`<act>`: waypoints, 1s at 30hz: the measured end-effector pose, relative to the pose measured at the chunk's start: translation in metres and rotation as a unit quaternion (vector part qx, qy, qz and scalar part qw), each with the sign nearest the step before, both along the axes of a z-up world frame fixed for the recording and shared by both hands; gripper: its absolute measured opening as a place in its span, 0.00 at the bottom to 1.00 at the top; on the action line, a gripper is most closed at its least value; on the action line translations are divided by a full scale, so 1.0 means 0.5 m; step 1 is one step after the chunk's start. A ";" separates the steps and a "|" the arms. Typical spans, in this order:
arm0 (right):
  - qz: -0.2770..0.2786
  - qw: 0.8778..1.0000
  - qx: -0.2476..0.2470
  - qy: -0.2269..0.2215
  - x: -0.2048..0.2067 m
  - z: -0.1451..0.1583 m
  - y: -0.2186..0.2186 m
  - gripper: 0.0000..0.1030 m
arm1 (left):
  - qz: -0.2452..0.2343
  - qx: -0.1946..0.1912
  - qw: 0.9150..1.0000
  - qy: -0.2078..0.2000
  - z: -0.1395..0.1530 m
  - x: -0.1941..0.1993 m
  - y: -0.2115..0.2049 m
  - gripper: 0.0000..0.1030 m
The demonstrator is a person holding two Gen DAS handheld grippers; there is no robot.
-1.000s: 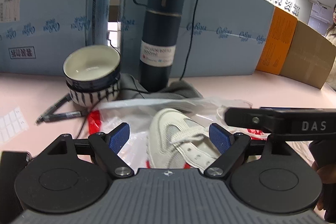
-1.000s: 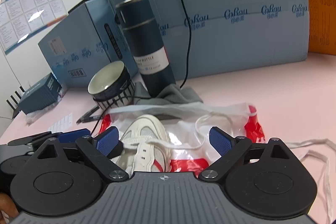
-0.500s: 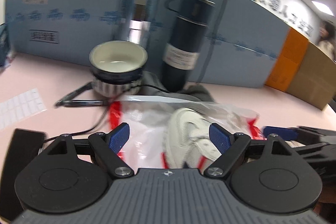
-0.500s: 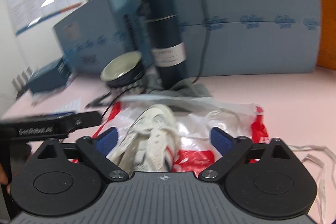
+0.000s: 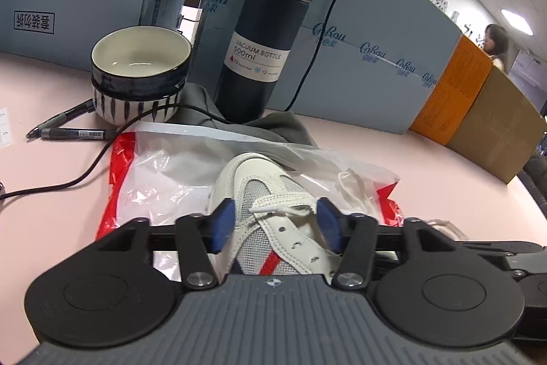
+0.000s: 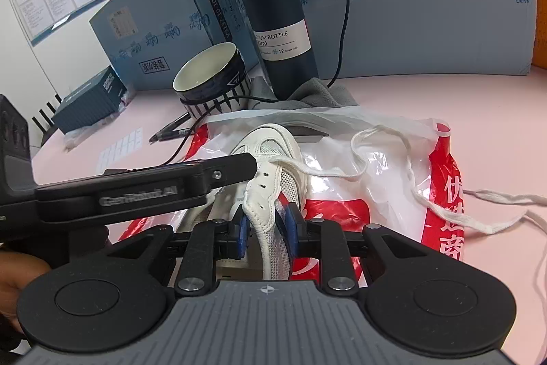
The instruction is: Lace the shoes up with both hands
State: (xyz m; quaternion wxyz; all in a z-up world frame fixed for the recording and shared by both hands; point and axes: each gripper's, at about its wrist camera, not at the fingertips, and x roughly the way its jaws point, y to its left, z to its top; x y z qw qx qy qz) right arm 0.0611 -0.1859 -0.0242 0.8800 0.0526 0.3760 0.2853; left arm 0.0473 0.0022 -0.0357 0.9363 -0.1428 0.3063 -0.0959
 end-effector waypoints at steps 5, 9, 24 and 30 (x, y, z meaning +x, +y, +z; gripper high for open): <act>0.004 1.000 0.005 0.003 0.002 0.001 -0.001 0.23 | 0.008 -0.002 1.000 -0.008 0.007 -0.002 0.007 0.20; 0.005 1.000 0.009 0.005 0.004 0.000 -0.001 0.23 | 0.010 -0.007 1.000 -0.015 0.013 -0.005 0.014 0.08; 0.017 1.000 0.018 0.011 0.009 -0.001 -0.004 0.28 | -0.018 0.027 0.999 -0.017 0.017 0.021 -0.033 0.08; 0.027 0.999 0.016 0.009 0.009 -0.001 -0.002 0.31 | -0.014 0.036 0.999 -0.022 0.014 0.016 -0.046 0.17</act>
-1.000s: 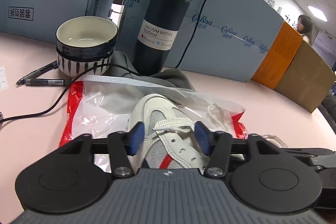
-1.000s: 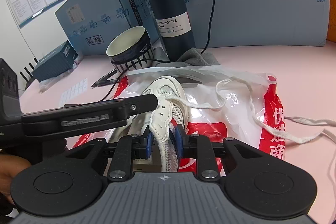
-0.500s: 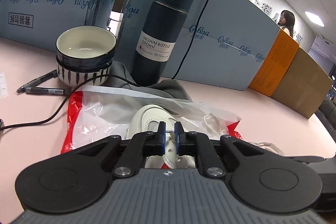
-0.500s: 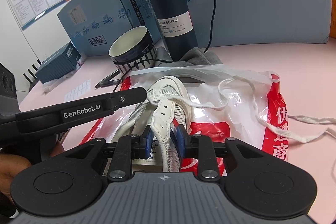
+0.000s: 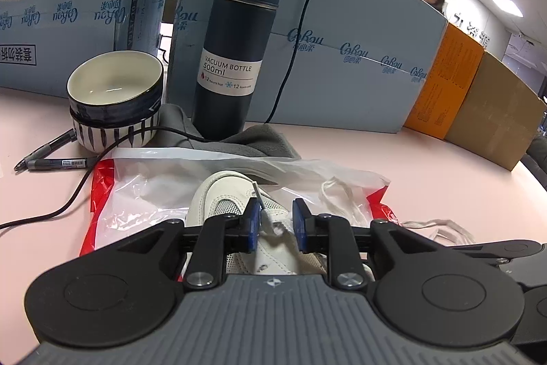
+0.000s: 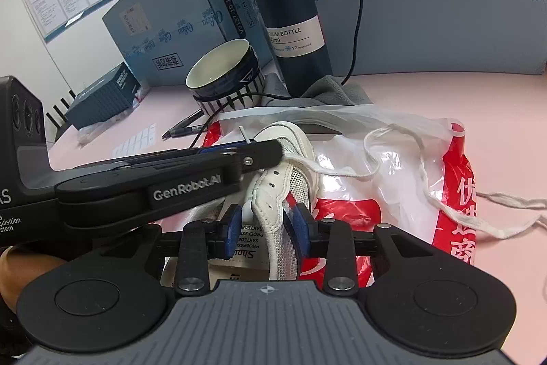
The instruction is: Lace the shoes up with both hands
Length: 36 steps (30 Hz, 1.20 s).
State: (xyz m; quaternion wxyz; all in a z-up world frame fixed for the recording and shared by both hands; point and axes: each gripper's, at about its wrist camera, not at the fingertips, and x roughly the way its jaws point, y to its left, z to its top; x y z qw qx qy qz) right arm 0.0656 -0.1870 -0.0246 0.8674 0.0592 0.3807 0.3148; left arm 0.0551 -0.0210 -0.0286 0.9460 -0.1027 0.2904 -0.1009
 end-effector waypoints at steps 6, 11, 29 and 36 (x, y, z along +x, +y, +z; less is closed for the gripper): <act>0.007 1.000 0.000 0.002 0.004 0.002 -0.004 0.31 | 0.013 -0.009 1.000 0.002 0.005 -0.010 0.008 0.13; 0.019 1.000 -0.008 0.004 0.012 0.002 0.000 0.40 | 0.021 -0.019 0.999 0.014 0.005 -0.010 0.017 0.13; -0.008 0.998 -0.023 0.059 0.036 -0.050 0.004 0.28 | -0.004 0.012 1.000 0.000 0.022 -0.012 0.027 0.02; -0.033 0.995 -0.030 0.094 0.051 -0.055 0.003 0.40 | 0.001 -0.008 1.000 0.003 0.020 -0.011 0.041 0.02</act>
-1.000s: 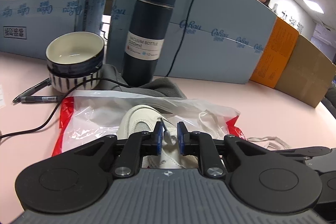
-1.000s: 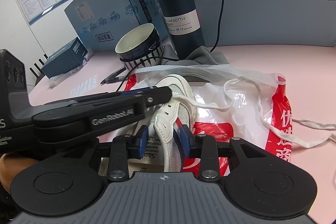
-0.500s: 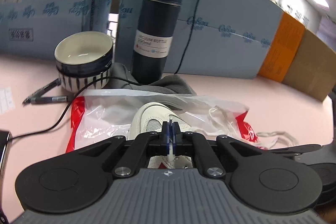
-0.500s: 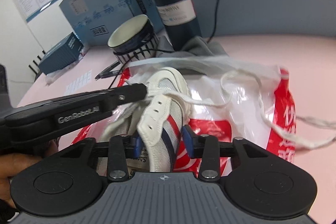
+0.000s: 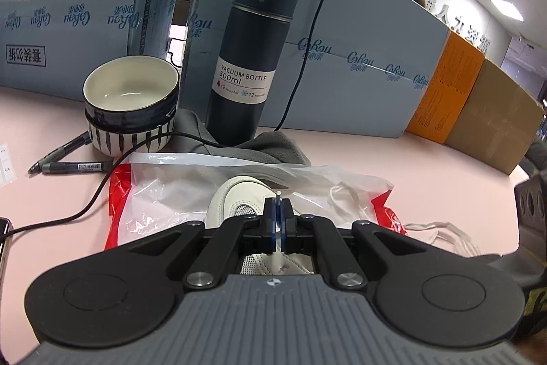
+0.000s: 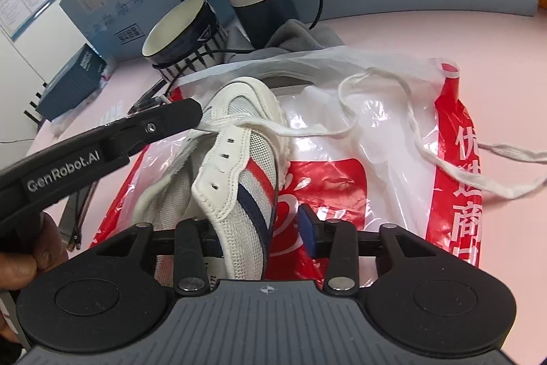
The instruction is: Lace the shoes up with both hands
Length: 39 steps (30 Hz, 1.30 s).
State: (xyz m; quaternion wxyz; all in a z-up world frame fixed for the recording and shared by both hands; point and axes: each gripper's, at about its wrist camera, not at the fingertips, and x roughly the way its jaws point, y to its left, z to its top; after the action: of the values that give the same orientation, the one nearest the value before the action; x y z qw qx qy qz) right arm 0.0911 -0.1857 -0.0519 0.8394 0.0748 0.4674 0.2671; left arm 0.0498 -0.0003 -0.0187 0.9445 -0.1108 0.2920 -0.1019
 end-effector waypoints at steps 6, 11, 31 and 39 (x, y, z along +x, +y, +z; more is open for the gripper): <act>-0.015 1.000 -0.003 -0.007 -0.005 -0.006 -0.002 0.47 | 0.005 -0.005 1.000 -0.001 -0.002 0.004 0.010 0.02; -0.018 1.000 -0.005 -0.011 -0.007 -0.007 -0.001 0.50 | 0.005 -0.004 1.000 -0.003 0.001 0.003 0.013 0.02; -0.105 0.990 0.096 0.005 -0.039 0.016 -0.021 0.17 | -0.036 -0.001 0.999 0.012 0.003 0.032 -0.005 0.02; -0.073 0.997 0.022 -0.034 -0.051 0.041 0.017 0.38 | -0.030 -0.008 0.999 0.011 0.008 0.021 0.008 0.02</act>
State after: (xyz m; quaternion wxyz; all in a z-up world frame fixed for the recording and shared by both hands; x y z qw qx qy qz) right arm 0.0657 -0.1770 -0.0317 0.8700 0.1180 0.4264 0.2177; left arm 0.0602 0.0036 -0.0145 0.9367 -0.1111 0.3051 -0.1312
